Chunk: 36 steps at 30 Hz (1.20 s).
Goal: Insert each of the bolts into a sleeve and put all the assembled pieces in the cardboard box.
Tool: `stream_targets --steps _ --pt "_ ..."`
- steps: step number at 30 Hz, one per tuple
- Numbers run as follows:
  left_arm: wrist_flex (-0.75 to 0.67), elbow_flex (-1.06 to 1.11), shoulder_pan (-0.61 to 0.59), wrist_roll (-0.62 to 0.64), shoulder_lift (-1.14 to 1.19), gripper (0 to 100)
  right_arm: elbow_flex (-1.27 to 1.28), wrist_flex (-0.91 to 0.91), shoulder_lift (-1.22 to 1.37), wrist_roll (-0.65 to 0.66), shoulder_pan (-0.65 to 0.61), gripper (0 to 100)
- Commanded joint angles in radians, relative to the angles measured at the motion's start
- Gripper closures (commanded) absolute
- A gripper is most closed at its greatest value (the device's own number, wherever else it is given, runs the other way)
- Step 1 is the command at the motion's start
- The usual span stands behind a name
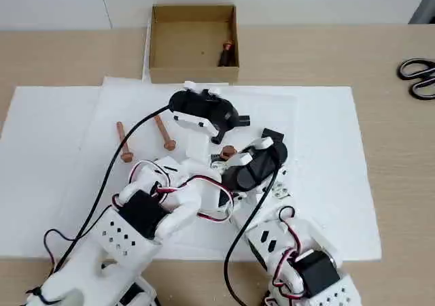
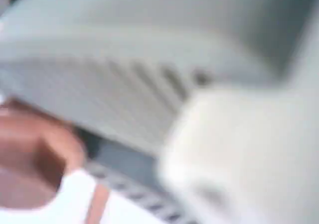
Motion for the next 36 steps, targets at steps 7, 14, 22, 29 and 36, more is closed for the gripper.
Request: stream_targets --steps 7,14,22,29,36 --pt "0.041 -0.005 0.002 -0.014 -0.012 97 -0.014 -0.025 -0.015 -0.006 0.002 99.5" --pt "0.132 -0.018 -0.003 -0.014 -0.014 69 -0.014 -0.025 -0.015 -0.006 0.002 99.5" --pt "0.390 -0.292 -0.123 -0.255 -0.014 68 -0.014 -0.025 -0.015 -0.005 0.005 99.5" --pt "0.588 -0.572 -0.485 -0.471 -0.014 68 -0.014 -0.024 -0.008 -0.003 0.076 99.5" --pt "0.681 -0.624 -0.822 -0.506 -0.014 68 -0.077 -0.019 0.013 -0.002 0.150 99.5"
